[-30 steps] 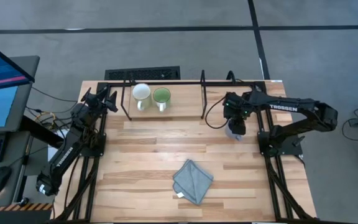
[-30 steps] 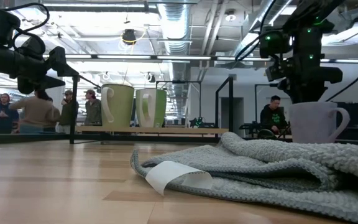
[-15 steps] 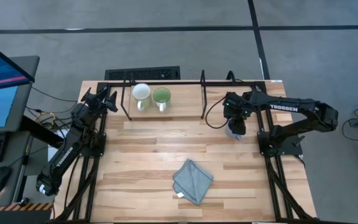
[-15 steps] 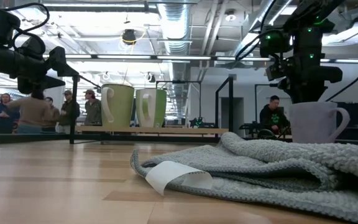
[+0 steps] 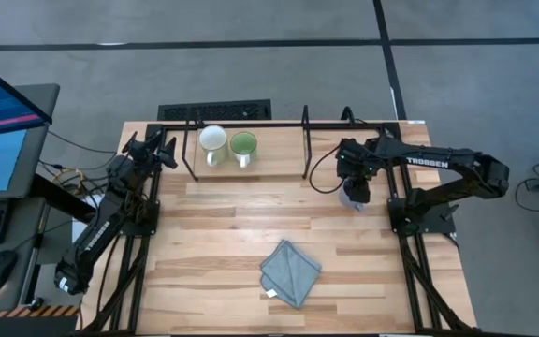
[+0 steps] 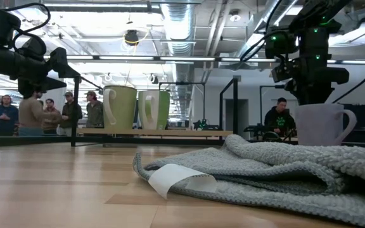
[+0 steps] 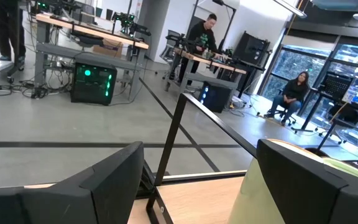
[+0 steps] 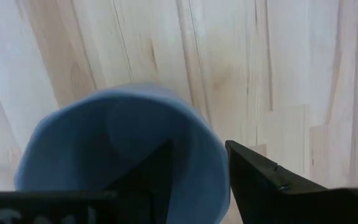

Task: Stack small to large cups/mugs on shelf
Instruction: Put the blue mug on the shelf

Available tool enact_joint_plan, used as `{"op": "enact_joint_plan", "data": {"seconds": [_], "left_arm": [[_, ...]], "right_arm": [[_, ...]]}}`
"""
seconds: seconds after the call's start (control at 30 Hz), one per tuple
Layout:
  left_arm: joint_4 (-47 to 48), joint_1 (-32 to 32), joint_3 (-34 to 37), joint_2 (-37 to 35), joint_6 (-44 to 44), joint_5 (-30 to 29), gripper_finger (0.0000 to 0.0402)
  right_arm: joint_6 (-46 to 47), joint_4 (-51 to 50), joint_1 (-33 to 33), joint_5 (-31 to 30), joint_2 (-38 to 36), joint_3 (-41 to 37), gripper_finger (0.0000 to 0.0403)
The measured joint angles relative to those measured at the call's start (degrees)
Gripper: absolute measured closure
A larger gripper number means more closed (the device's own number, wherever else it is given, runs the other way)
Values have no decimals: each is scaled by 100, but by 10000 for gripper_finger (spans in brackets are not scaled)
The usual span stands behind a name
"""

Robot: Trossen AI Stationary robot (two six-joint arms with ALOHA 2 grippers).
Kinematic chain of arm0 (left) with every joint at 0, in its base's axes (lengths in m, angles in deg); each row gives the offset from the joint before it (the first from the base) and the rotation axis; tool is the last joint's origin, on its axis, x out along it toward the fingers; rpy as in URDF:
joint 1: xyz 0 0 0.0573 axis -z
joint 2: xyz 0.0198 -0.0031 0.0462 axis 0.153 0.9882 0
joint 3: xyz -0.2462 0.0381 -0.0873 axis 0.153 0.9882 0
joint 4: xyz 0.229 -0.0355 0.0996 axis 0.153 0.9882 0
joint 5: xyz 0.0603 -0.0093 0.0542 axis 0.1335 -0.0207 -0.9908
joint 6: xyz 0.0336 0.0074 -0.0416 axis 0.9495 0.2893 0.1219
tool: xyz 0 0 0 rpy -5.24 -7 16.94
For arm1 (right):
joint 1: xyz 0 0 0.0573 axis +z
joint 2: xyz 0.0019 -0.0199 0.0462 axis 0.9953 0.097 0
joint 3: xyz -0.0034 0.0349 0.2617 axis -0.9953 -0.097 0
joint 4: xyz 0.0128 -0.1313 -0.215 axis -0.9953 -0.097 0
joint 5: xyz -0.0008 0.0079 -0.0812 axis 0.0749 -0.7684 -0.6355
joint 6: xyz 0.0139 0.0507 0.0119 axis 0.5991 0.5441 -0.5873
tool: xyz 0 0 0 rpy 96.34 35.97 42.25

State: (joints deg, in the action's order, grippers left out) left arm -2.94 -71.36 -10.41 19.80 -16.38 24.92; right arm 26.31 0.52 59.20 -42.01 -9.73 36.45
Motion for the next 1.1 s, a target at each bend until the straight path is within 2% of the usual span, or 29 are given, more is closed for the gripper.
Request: {"op": "enact_joint_plan", "data": {"seconds": [0.27, 0.8, 1.1], "left_arm": [[0, -1, 0, 0, 1, 0, 97], [-2, 1, -1, 0, 1, 0, 97], [0, 2, -2, 0, 1, 0, 97]], "right_arm": [[-92, 1, 0, -300, 0, 0, 252], [-257, -31, 0, -232, -24, 27, 377], [-191, -66, -4, -230, -17, 26, 378]]}}
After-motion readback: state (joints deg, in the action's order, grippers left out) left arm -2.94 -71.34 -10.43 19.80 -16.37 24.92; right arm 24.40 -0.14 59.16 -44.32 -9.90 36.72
